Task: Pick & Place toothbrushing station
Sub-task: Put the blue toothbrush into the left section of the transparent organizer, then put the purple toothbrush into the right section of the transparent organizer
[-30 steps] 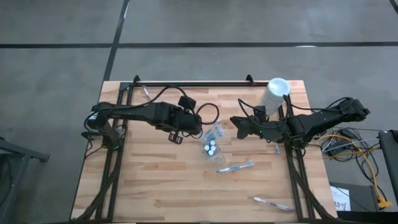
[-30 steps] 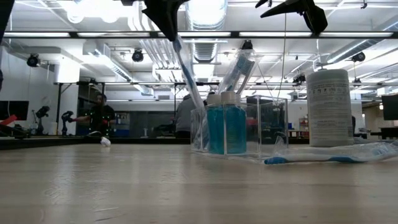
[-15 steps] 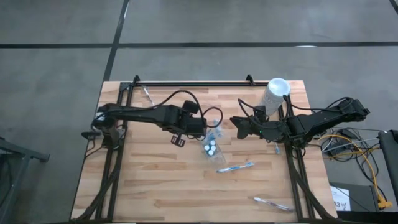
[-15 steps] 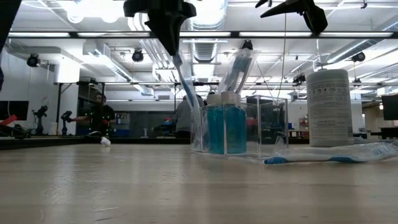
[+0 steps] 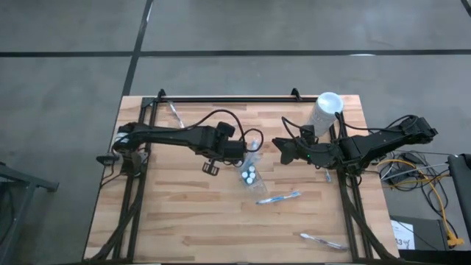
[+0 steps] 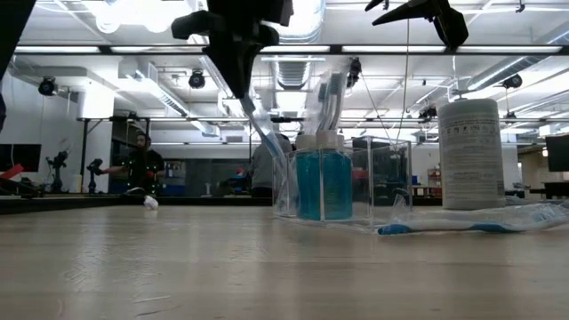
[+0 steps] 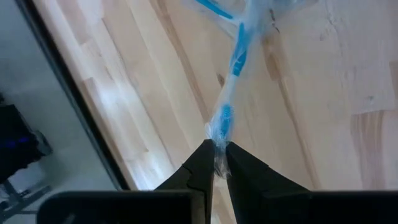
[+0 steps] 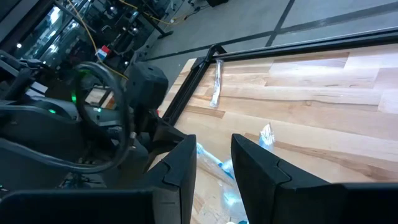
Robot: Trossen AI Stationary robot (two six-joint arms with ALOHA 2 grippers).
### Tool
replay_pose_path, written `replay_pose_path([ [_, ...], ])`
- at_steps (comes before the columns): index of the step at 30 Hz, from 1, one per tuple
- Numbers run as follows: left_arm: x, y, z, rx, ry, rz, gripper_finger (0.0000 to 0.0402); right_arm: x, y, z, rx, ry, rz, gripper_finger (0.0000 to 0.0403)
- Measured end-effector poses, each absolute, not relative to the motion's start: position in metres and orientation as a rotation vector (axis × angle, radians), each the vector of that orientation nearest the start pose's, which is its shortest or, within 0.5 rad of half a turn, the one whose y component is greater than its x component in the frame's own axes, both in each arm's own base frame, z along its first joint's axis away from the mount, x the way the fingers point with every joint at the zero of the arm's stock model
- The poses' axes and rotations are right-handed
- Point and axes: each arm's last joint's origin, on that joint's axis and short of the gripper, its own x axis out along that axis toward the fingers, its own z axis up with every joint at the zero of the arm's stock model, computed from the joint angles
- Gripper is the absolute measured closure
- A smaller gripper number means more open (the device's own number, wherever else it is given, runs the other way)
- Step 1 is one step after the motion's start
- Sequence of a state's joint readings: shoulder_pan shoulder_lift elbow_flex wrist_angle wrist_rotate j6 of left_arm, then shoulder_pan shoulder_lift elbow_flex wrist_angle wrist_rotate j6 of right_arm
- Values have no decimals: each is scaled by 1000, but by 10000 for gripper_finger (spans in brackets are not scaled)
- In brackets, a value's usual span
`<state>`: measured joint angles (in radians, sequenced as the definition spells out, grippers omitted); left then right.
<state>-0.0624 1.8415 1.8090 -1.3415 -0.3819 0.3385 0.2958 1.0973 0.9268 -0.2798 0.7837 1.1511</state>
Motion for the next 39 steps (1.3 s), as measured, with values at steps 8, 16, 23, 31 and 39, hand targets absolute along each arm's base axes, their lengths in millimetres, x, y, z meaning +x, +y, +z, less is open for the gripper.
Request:
replay_pose_path([
  [8, 353, -9, 318, 540, 1387, 57, 362, 227, 48, 318, 880, 68, -634, 305],
  [16, 351, -7, 327, 498, 1376, 92, 362, 227, 48, 318, 881, 68, -634, 305],
  [23, 351, -4, 326, 454, 1378, 66, 319, 227, 48, 318, 878, 69, -634, 305],
  [31, 348, -3, 326, 442, 1408, 52, 266, 227, 48, 318, 879, 68, -634, 305],
  [39, 343, 5, 329, 396, 1430, 102, 264, 227, 48, 318, 878, 69, -634, 305],
])
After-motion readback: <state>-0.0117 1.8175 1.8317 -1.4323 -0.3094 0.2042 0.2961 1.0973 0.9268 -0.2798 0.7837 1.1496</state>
